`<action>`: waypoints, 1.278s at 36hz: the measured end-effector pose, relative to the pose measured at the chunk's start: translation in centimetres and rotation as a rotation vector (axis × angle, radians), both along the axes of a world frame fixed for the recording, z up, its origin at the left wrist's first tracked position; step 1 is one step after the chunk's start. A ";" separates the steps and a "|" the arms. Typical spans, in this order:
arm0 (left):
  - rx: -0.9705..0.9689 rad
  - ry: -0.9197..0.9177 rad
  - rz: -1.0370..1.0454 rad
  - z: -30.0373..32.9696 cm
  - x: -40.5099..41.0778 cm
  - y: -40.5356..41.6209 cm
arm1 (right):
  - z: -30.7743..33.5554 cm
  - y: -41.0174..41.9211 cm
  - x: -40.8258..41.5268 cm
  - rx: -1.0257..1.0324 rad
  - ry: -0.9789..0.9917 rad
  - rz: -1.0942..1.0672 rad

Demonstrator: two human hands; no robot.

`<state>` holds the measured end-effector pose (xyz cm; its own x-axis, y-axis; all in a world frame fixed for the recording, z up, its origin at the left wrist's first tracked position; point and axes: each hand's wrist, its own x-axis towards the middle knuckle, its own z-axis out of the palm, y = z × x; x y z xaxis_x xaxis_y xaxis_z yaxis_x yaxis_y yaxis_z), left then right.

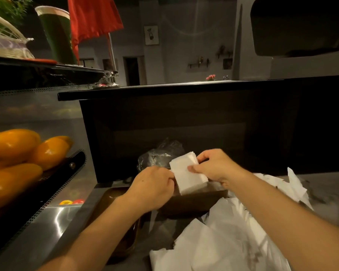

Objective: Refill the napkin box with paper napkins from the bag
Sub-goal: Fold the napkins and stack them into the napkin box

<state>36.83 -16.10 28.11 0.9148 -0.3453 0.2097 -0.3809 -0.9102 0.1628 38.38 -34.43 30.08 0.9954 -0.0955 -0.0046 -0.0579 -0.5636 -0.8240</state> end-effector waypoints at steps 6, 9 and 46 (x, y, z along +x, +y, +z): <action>-0.012 0.025 0.023 -0.5 0.0 0.3 | -0.9 0.6 -0.2 -0.310 -0.032 -0.058; -0.048 -0.017 0.038 -0.5 -0.2 0.2 | -0.7 1.1 -0.3 -0.409 -0.025 -0.051; -0.482 -0.017 -0.045 3.4 -5.0 -1.6 | 1.4 -5.4 -6.6 -0.269 -0.309 0.305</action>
